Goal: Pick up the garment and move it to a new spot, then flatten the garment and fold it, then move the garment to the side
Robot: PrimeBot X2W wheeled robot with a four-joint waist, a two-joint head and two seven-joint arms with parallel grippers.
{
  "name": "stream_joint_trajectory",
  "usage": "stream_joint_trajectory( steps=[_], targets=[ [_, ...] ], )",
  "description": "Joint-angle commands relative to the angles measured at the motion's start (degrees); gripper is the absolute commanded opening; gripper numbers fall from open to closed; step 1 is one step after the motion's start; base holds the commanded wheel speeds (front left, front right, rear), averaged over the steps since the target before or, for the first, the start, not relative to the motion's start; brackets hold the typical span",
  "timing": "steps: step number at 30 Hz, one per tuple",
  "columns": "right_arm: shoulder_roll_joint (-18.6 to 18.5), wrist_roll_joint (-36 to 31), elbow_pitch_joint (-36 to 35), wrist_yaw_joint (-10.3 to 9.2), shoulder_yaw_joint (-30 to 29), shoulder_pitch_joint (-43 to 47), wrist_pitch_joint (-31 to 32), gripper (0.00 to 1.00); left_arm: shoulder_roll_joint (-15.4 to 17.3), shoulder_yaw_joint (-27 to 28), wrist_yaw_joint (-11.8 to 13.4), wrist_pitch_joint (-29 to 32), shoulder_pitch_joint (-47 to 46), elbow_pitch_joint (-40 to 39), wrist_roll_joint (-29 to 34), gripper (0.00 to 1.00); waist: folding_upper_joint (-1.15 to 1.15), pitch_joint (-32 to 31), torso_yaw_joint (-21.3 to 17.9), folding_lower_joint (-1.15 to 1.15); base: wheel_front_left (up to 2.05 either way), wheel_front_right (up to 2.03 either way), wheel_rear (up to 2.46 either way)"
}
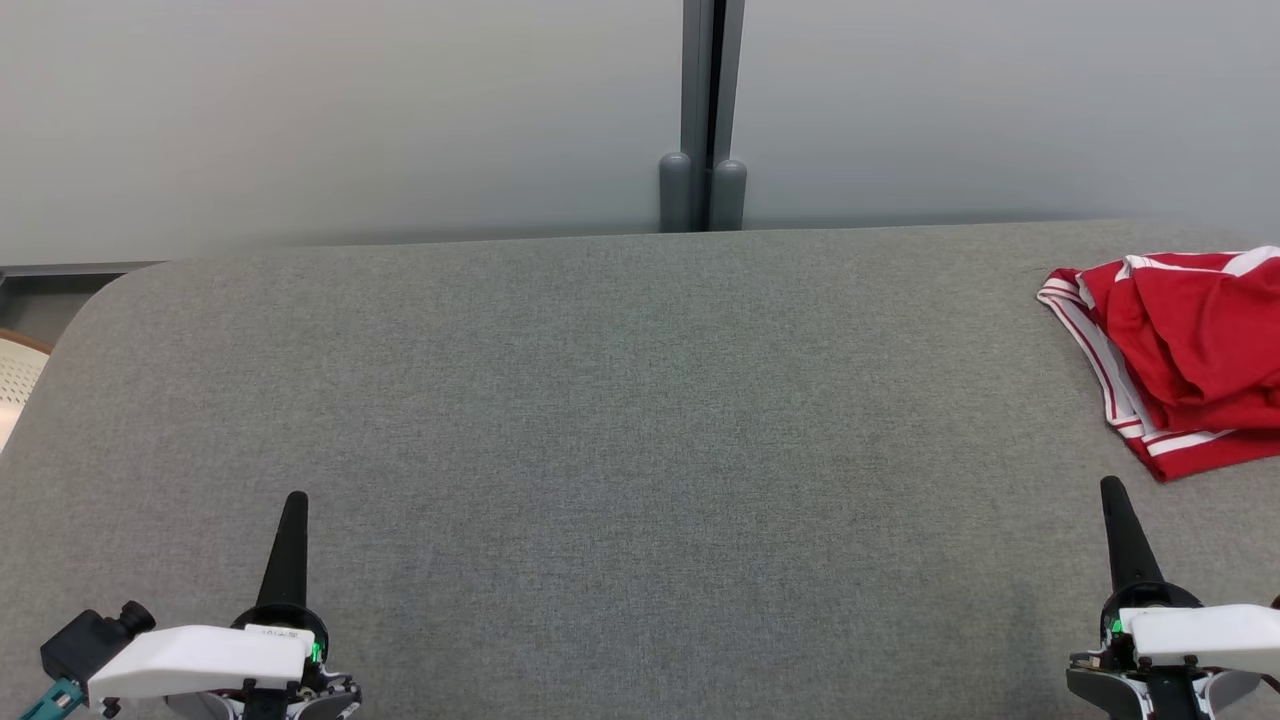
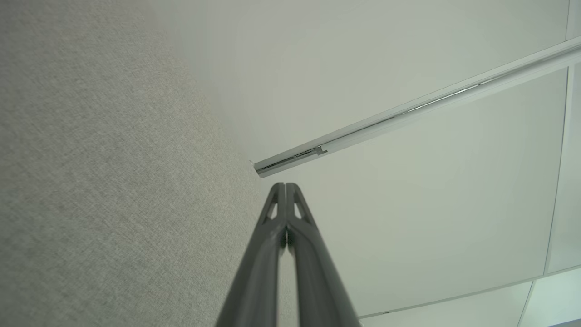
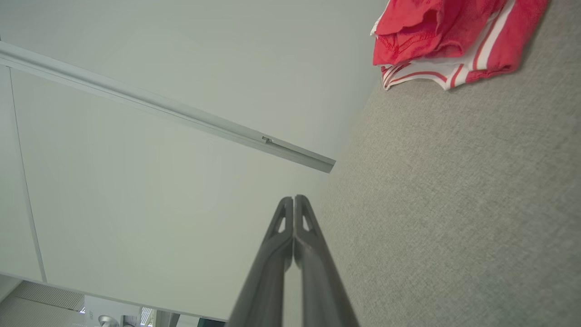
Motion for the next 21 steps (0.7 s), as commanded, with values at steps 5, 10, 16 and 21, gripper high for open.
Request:
stream_joint_trajectory(
  steps=[5,10,16,21],
  targets=[
    [-0.1,3.5,0.1,-0.01,-0.7,-1.4,1.0,0.00,0.4,0.9,-0.8,0.8,-1.9,0.2,-3.4,0.00,0.00,-0.1,0.0,0.00,0.00,0.00,0.00],
    [0.0,5.6,0.2,-0.01,-1.0,-1.7,1.5,0.00,0.3,1.2,-1.1,1.4,-2.3,0.5,-5.2,0.00,0.00,-0.1,0.0,0.00,0.00,0.00,0.00],
    [0.1,8.4,0.3,-0.01,-1.4,-2.2,2.4,0.00,0.3,1.8,-1.3,2.2,-2.8,1.1,-8.0,0.00,0.00,-0.2,0.0,0.00,0.00,0.00,0.00],
    [0.2,10.6,0.5,-0.01,-1.8,-2.4,3.0,0.00,0.2,2.2,-1.6,2.8,-3.4,1.4,-10.4,0.00,0.00,-0.2,0.0,0.00,0.00,0.00,0.00]
  ],
)
